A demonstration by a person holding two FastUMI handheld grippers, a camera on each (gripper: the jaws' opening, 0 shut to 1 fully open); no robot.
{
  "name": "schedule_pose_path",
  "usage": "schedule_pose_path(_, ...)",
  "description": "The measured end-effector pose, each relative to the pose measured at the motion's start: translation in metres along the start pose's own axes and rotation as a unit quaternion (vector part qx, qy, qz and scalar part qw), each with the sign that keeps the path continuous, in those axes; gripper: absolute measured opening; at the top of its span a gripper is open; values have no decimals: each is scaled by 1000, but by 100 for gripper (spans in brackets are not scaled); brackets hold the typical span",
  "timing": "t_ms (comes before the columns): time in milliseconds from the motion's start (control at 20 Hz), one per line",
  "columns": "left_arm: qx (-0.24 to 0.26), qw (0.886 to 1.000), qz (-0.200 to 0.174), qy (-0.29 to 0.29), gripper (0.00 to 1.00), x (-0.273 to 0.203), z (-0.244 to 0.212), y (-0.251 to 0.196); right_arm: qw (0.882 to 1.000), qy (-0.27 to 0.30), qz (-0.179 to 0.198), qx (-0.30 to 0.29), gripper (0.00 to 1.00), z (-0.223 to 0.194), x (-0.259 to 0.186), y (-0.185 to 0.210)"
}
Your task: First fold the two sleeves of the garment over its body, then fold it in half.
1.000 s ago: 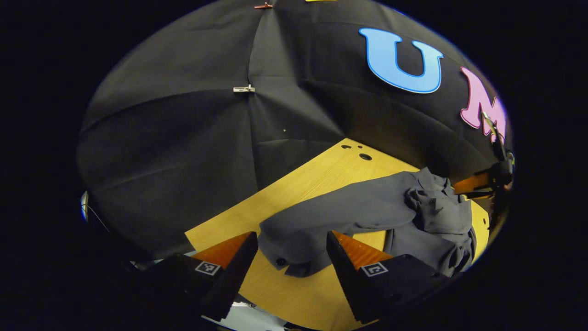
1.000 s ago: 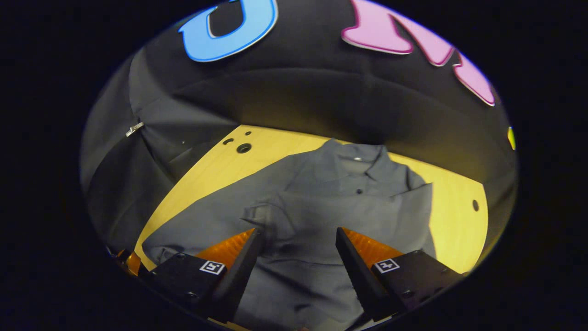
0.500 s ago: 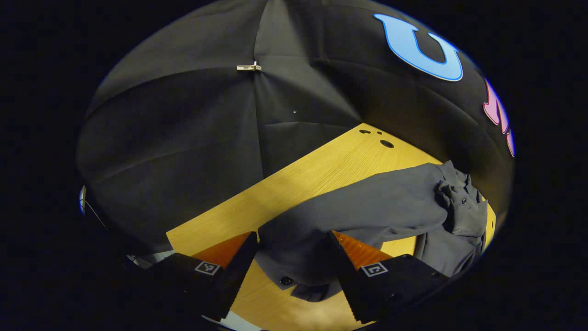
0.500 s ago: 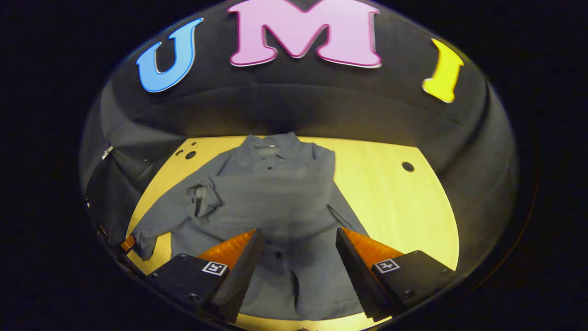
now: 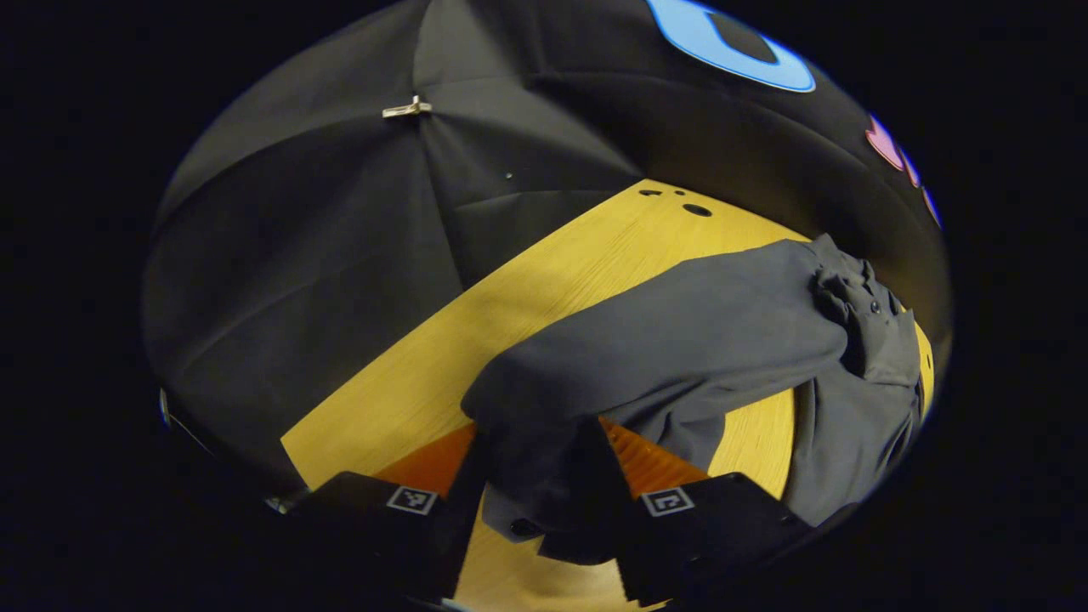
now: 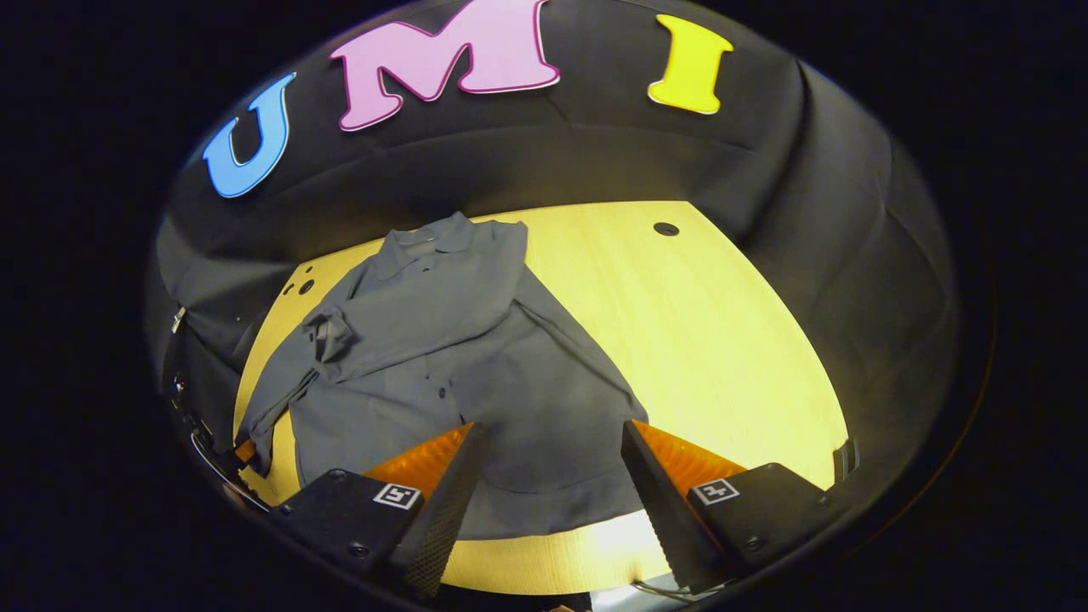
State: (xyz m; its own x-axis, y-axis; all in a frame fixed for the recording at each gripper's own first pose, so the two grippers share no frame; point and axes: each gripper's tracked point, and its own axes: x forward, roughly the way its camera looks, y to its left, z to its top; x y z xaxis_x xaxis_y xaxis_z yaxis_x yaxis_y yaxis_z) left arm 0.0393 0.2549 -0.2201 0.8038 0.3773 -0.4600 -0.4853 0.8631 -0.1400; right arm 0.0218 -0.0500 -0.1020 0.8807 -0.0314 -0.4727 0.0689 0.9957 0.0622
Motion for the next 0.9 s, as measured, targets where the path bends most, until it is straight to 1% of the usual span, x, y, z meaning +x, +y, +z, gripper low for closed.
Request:
schedule_pose_path(50, 12, 1000, -13, -1, 59, 3, 1, -6, 1000, 0, 2, 3, 99, -2, 0, -2)
schedule_pose_path(100, 25, 999, -21, -4, 48, 0, 1, -11, 1000, 1, 5, 4, 99, -2, 1, -4)
schedule_pose_path(150, 37, 999, -18, -2, 25, 0, 2, -13, 1000, 0, 7, 1, 99, -2, 3, -5)
schedule_pose_path(200, 46, 999, -18, -3, 14, 1, 4, -17, 1000, -3, 12, -1, 99, 1, 5, -5)
schedule_pose_path(250, 47, 999, -17, 4, 11, 2, 5, -18, 1000, -5, 17, -3, 99, 4, 8, -5)
schedule_pose_path(300, 37, 999, -24, 19, 7, -2, 3, -22, 1000, -7, 23, -5, 99, 6, 11, -4)
schedule_pose_path(350, 19, 999, -34, 24, 6, -7, 8, -29, 1000, -6, 29, -7, 99, 7, 13, -4)
schedule_pose_path(400, -1, 999, -36, 14, 6, -12, 21, -31, 999, -5, 35, -9, 99, 8, 16, -5)
schedule_pose_path(500, -31, 999, -34, 3, 5, -27, 38, -34, 999, -4, 48, -13, 99, 10, 20, -5)
schedule_pose_path(600, -50, 998, -32, -7, 5, -38, 58, -43, 998, -4, 54, -21, 99, 11, 27, -10)
schedule_pose_path(650, -53, 998, -33, -16, 5, -44, 70, -50, 998, -5, 57, -25, 99, 10, 29, -12)
schedule_pose_path(750, -43, 997, -42, -38, 5, -55, 96, -66, 998, -6, 62, -29, 99, 10, 34, -17)
schedule_pose_path(900, -38, 994, -76, -72, 5, -69, 131, -105, 997, -2, 68, -22, 99, 9, 41, -25)
